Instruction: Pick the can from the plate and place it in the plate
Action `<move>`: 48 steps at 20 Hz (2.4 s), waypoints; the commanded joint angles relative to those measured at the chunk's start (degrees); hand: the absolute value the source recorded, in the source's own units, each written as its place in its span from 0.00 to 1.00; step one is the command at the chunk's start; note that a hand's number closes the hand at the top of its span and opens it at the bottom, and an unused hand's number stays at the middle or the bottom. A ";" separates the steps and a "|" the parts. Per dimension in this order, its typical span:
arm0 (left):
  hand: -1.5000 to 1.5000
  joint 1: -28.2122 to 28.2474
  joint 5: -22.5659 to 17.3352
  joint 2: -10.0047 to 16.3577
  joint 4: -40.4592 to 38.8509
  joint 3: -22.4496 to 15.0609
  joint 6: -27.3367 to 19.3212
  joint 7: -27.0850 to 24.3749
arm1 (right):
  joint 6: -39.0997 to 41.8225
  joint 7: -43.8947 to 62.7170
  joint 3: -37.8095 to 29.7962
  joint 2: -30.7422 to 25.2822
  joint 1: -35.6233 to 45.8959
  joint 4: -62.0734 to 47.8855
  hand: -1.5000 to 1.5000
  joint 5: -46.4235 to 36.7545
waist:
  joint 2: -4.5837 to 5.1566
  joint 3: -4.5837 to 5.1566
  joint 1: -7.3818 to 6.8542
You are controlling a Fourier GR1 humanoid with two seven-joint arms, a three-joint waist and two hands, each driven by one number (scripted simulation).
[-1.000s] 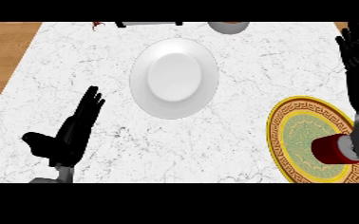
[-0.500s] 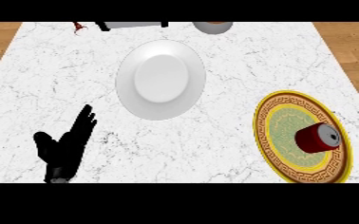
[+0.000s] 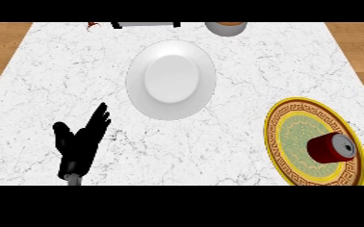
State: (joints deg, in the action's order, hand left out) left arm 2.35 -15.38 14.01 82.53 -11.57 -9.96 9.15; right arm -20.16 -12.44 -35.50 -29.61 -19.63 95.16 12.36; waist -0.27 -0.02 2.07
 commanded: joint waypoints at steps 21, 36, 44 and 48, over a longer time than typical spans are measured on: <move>0.50 -3.17 0.95 0.10 -1.66 3.07 3.45 1.95 | 15.28 49.84 20.32 -10.29 -4.02 22.22 0.00 -26.47 | 0.36 0.04 -2.39; 0.50 -0.74 3.86 -3.61 -2.99 4.52 5.92 -0.13 | 21.26 52.56 28.78 3.94 4.55 17.72 0.00 -39.53 | 0.26 0.02 -2.02; 0.50 -0.21 7.46 -6.02 1.93 3.27 2.62 4.04 | 24.03 57.36 28.66 6.43 7.42 14.53 0.00 -46.84 | 0.23 0.02 -2.11; 0.50 -1.26 8.02 -6.15 -2.40 4.44 4.59 1.92 | 22.51 54.07 29.49 8.84 6.41 10.41 0.00 -50.79 | 0.25 0.01 -1.98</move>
State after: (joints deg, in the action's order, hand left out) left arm 0.18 -9.07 8.74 80.97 -6.75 -5.15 11.28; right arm 2.57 43.80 -5.47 -22.25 -12.88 108.90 -35.89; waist -0.11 -0.06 0.02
